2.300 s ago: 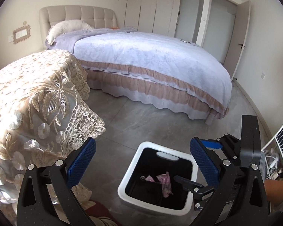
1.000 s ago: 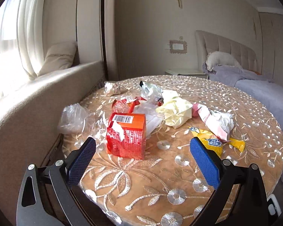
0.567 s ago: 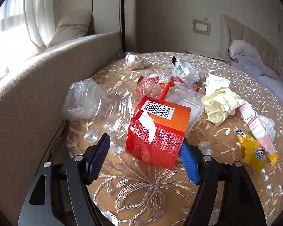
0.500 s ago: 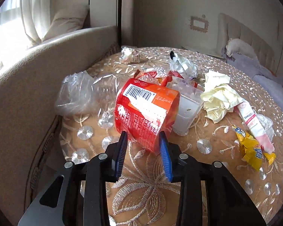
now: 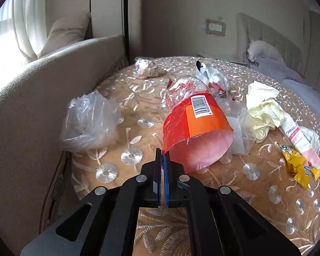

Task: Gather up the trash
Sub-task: 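Hold the orange-red box in the left tool while the right tool grasps the white tissue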

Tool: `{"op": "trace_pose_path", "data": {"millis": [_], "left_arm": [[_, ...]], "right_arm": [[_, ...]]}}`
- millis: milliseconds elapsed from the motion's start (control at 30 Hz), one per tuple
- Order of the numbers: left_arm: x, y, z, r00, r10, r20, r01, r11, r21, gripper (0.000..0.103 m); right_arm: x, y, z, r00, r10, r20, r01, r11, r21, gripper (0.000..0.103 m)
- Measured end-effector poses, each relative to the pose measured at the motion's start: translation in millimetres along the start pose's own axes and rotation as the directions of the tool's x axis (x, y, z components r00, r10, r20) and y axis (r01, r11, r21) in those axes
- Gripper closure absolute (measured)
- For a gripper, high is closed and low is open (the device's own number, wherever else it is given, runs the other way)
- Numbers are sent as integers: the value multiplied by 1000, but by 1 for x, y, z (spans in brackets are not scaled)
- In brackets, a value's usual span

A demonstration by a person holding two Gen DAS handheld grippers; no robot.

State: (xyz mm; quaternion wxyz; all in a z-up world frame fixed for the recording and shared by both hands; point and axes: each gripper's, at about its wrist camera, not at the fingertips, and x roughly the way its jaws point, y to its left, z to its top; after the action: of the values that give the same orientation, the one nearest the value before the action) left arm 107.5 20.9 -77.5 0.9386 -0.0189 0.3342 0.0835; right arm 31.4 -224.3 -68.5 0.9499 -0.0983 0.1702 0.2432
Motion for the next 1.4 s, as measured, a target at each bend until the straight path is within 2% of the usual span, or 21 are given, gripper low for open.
{"op": "trace_pose_path", "data": {"millis": [133,167,200,233,267,300,333,400,467,600,667,867,933,1033,1200,1233,1267,1300,1333,1367,1400], "left_arm": [[7,-3,10,1000,-24,-12,25,999,24,99],[10,-3,12,1000,-18,-13,18,999,29,96],[13,-5,14,1000,-12,-20,13,999,45,87],[14,-6,15,1000,-15,-15,16,998,54,86],[14,-5,15,999,-34,-1,34,999,38,87],[15,-2,16,998,-70,-6,70,998,9,102],[14,2,17,995,-105,-1,105,994,-26,102],[5,4,17,993,-110,48,113,992,-52,102],[-7,2,18,991,-96,98,100,994,-45,102],[-31,-3,19,987,-78,142,82,997,-17,102],[-45,-6,18,982,-95,161,99,995,-14,102],[-68,-22,10,971,-155,182,155,988,15,102],[-70,-27,9,967,-177,185,176,984,22,102],[-72,-33,7,960,-206,188,204,978,33,102],[-73,-36,6,951,-245,189,240,970,46,102],[-73,-36,5,949,-251,190,247,968,47,102],[-74,-36,4,948,-255,191,250,967,49,102],[-74,-36,4,947,-256,194,251,967,52,102],[-75,-36,4,946,-258,196,252,966,54,102],[-75,-37,4,946,-258,198,252,966,55,102],[-77,-37,4,945,-260,199,254,966,55,102]], "right_arm": [[2,1,0,1000,-1,-11,1,1000,-7,4],[2,2,-1,1000,-1,-12,1,1000,-6,4],[1,1,-1,1000,-2,-13,2,1000,-4,4],[1,1,-1,1000,-3,-13,3,1000,-2,4],[1,0,-2,1000,-5,-14,5,1000,0,4],[1,-1,-2,1000,-8,-16,8,1000,3,4],[1,-2,-3,1000,-9,-18,10,1000,5,4],[0,-3,-3,1000,-11,-20,11,1000,11,4],[1,-4,-4,1000,-10,-24,10,1000,16,4],[2,-6,-3,999,-2,-32,3,1000,18,4],[5,-7,0,999,-9,-43,10,1000,19,4],[26,-17,16,993,-65,-102,70,997,46,4],[38,-23,24,984,-107,-143,116,991,59,4],[59,-40,32,972,-111,-208,137,984,114,5],[98,-67,21,931,-5,-366,106,961,256,36],[104,-69,17,921,27,-388,88,957,276,40],[108,-70,12,915,75,-396,52,952,302,50],[111,-70,9,909,121,-398,17,945,326,67],[114,-69,7,904,155,-398,-9,938,346,78],[112,-67,7,908,167,-385,-22,935,355,88],[108,-65,8,917,156,-368,-20,937,348,90]]}}
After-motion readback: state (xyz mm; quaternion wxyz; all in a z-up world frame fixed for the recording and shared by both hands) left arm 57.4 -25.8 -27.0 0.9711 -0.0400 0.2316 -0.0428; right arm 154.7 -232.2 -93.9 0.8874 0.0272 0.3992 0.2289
